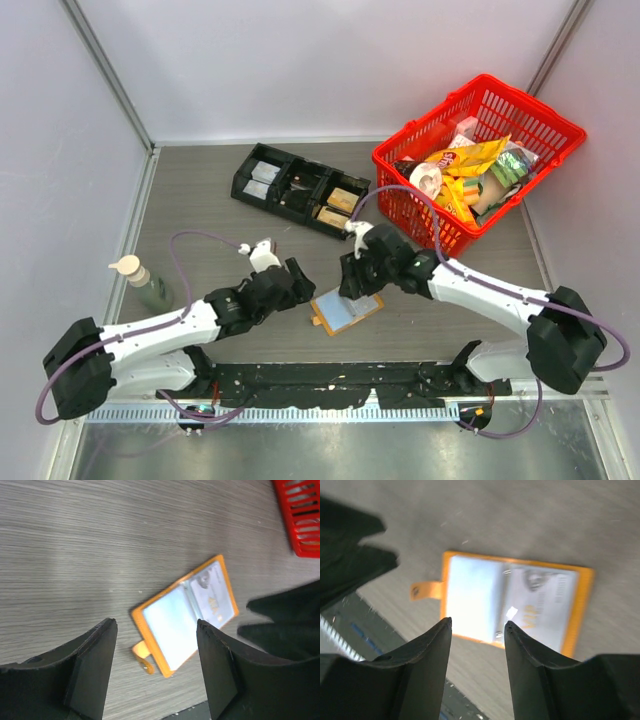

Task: Take the credit cards out of the card holder
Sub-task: Remove the credit card from the card holder.

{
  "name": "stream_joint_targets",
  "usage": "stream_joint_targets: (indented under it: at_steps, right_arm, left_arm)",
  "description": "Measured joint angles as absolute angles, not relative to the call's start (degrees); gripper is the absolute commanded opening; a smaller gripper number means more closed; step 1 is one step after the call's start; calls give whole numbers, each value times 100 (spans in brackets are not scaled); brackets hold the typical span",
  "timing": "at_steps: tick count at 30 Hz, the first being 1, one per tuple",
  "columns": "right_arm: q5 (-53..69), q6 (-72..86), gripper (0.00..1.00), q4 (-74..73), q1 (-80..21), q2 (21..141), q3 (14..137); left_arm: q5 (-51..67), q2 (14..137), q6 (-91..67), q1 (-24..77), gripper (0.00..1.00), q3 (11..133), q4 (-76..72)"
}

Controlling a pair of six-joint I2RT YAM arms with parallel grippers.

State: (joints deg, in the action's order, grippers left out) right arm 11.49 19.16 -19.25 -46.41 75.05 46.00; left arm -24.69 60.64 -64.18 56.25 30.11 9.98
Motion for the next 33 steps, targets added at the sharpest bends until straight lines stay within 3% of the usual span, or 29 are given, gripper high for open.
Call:
stream_joint_targets:
  at_steps: [8,16,22,33]
  right_arm:
    - [1066,1931,44,-1898,-3424,7658,4224]
    - [1168,2014,39,-1761,-3400,7966,3900]
    - [1391,2163,36,-1538,-3417,7964,3671]
    - [1592,2655,36,-1271,-3754,7835,3568]
  left_arm:
    - [-1562,7319,-6377,5743,60,3806,390]
    - [-978,8611,-6394,5892,44,4209,-69]
    - [-987,8833,-6416,5843,37,3986,-89]
    - [-1452,8490,-5953,5341,40,3885,414]
